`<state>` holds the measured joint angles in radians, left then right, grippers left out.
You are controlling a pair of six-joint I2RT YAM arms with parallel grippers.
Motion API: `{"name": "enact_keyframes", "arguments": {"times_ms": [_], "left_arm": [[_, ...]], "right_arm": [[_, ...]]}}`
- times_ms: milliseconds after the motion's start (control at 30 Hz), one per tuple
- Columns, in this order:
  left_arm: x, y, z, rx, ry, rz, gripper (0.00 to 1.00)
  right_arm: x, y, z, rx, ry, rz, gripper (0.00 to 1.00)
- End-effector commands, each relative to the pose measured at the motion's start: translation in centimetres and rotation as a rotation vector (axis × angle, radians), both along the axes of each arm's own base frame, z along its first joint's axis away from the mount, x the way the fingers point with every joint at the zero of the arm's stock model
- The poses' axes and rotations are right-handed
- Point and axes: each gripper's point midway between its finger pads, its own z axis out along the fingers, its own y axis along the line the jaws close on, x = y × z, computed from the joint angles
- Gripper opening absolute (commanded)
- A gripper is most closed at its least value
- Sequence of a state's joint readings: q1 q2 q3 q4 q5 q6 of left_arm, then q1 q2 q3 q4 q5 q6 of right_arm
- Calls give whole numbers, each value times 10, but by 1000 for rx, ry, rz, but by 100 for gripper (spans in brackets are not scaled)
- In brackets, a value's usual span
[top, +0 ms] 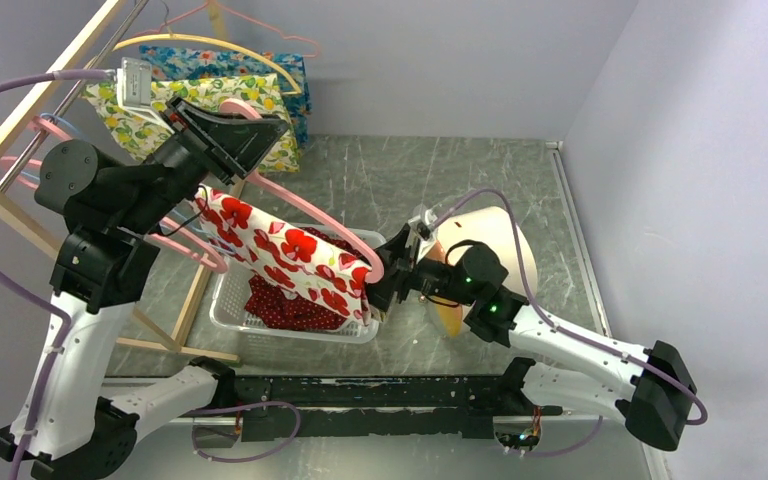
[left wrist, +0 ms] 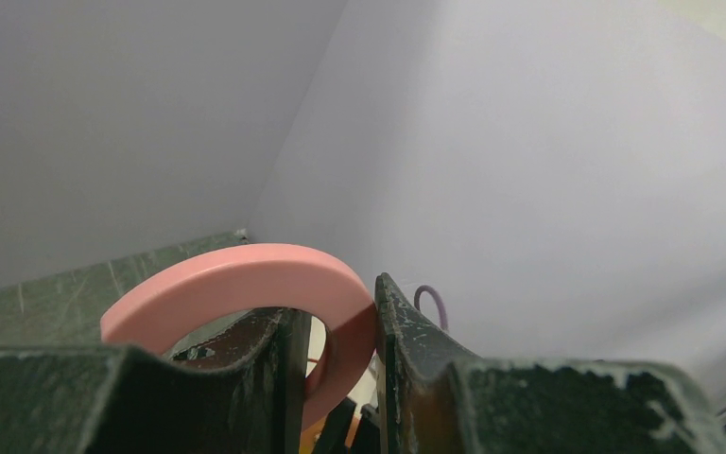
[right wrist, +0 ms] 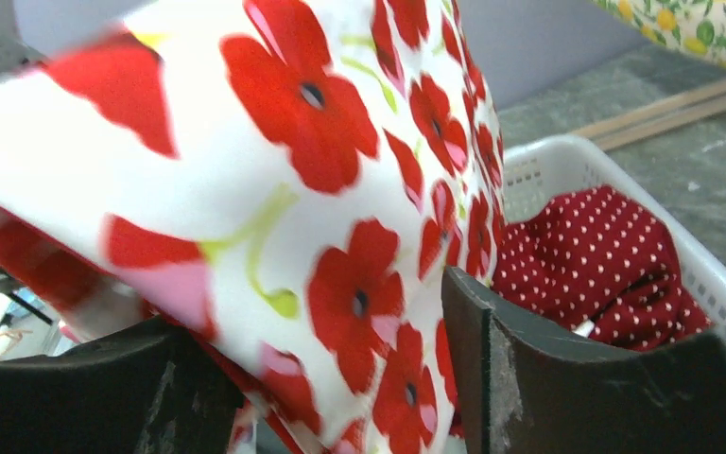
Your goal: Remove the skirt from the hanger
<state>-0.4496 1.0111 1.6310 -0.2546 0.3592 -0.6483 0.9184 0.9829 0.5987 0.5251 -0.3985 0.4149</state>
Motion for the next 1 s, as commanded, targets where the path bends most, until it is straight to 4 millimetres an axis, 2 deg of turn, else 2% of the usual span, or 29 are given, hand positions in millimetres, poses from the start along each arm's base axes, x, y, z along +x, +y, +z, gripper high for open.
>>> {"name": "enact_keyframes", "arguments": {"times_ms": [0, 133, 167, 300, 333, 433, 533, 667, 800, 967], "left_arm": [[-11, 3, 13, -45, -51, -15, 7], [-11, 2, 7, -30, -40, -22, 7], [-12, 2, 5, -22, -41, -23, 7], [-16, 0, -6, 25, -47, -35, 7], [-18, 0, -9, 39, -51, -39, 7], [-17, -2, -26, 90, -43, -43, 7], [-15, -2, -47, 132, -13, -37, 7], [-15, 2, -64, 143, 13, -17, 7], [-21, 5, -66, 120, 3, -13, 7], [-26, 6, -64, 111, 1, -25, 7]], "right_arm": [[1, 2, 54, 153, -51, -4, 60], [23, 6, 54, 128, 8, -98, 24], [31, 4, 57, 129, 26, -144, 19], [62, -8, 70, 105, 38, -327, 8], [67, -11, 74, 87, 37, -358, 6], [75, -17, 103, 79, -9, -412, 3], [75, -25, 153, 117, -82, -434, 2], [79, -40, 196, 138, -127, -505, 1], [81, -72, 231, 199, -154, -625, 0], [74, -129, 258, 326, -171, -790, 0]]}}
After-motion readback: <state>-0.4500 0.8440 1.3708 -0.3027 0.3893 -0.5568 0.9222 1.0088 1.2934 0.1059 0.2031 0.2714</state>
